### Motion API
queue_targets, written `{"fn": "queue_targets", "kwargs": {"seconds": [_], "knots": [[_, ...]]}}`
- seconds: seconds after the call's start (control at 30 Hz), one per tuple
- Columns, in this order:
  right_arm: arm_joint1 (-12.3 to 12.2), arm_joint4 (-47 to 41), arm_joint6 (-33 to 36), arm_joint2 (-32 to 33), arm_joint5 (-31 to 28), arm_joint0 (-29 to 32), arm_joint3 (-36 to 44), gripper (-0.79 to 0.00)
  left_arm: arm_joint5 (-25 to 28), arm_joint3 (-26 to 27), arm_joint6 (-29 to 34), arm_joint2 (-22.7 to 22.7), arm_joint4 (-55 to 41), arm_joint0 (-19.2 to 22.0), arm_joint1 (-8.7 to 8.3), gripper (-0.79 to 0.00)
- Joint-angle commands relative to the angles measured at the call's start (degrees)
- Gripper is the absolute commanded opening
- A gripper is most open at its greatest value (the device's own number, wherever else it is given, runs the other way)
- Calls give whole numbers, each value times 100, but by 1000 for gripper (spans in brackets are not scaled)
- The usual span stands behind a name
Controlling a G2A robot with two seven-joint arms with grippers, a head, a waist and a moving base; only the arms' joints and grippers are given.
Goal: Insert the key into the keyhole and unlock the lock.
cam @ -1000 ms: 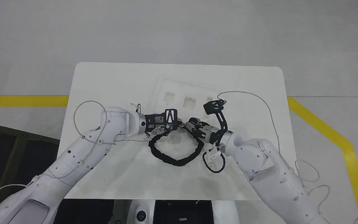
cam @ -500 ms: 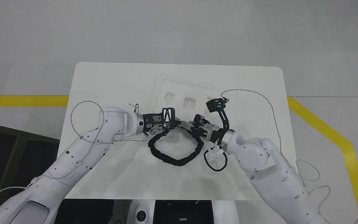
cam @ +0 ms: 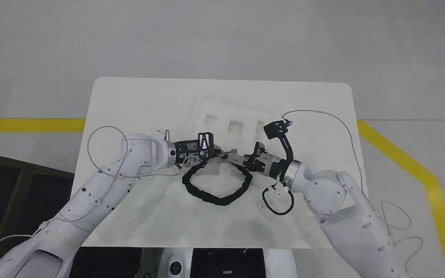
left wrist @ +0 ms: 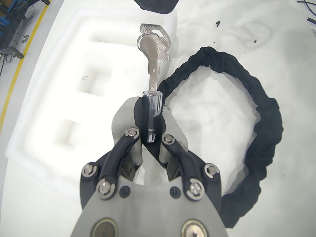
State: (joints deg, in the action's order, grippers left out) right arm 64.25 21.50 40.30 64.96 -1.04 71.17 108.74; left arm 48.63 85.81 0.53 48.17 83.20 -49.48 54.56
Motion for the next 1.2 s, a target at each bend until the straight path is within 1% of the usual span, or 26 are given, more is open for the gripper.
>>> {"fn": "queue_targets", "kwargs": {"seconds": [0.0, 0.43, 0.93, 1.17], "knots": [[3, -1, 15, -17, -9, -13, -26, -785, 3, 1, 2, 9, 9, -3, 6, -785], [4, 150, 127, -46, 26, -76, -95, -785, 40, 16, 13, 80, 60, -45, 43, -785], [34, 180, -4, -134, 21, -117, -194, -785, 86, 46, 0, 129, 123, -64, 91, -785], [13, 272, 17, 26, 73, -114, -99, -785, 107, 3, -2, 160, 152, -81, 107, -785]]}}
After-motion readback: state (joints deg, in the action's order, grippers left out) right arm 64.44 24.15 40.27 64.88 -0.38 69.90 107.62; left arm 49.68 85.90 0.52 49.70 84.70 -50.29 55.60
